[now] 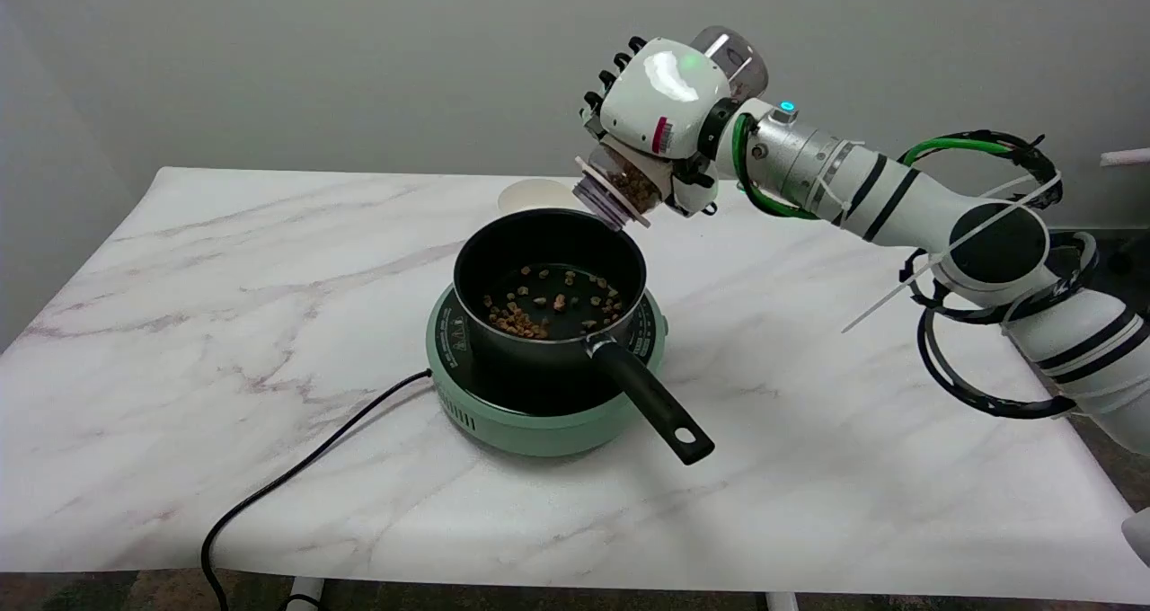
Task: Place the bottle onto the table.
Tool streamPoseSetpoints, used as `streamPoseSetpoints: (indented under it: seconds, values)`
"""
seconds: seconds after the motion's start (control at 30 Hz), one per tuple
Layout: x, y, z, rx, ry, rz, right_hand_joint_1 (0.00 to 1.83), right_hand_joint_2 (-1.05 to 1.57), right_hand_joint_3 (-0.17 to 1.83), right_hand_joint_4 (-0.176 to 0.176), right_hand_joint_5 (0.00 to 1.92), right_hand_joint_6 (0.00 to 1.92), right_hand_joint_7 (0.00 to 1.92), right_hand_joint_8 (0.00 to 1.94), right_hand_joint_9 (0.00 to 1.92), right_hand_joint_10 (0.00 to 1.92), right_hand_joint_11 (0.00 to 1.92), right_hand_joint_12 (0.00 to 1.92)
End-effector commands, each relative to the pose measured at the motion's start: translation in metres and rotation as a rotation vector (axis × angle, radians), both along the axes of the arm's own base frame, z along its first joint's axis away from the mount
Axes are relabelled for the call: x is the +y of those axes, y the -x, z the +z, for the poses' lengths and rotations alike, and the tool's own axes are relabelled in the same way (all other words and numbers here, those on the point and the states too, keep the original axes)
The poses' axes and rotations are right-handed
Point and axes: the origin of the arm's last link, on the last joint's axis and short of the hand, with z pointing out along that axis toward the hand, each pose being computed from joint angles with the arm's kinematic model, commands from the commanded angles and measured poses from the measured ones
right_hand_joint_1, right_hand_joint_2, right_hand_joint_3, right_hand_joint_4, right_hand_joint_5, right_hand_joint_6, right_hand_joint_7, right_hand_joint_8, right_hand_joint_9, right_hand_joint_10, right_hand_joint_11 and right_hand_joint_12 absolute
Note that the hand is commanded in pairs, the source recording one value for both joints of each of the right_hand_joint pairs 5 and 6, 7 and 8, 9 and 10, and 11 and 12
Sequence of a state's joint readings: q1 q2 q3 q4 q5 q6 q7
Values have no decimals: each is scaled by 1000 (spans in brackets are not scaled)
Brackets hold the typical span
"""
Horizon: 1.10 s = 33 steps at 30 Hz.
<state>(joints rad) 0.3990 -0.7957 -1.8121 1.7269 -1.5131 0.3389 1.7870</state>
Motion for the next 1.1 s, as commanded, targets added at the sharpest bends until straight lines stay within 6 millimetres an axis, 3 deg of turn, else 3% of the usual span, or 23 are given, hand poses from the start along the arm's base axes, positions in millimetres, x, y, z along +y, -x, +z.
streamPoseSetpoints:
  seconds: [0.03, 0.63, 1.1]
  values:
    - [-2, 3, 12, -281, 32, -60, 1426, 452, 1083, 0, 1531, 1531, 1341, 1341, 1228, 1228, 1071, 1071]
    - [-5, 1, 25, -396, 49, -93, 1458, 316, 1172, 0, 1449, 1449, 1305, 1305, 1216, 1216, 1056, 1056]
    - [-7, -1, 49, -674, 81, -155, 1482, 204, 1256, 0, 1390, 1390, 1287, 1287, 1209, 1209, 1048, 1048]
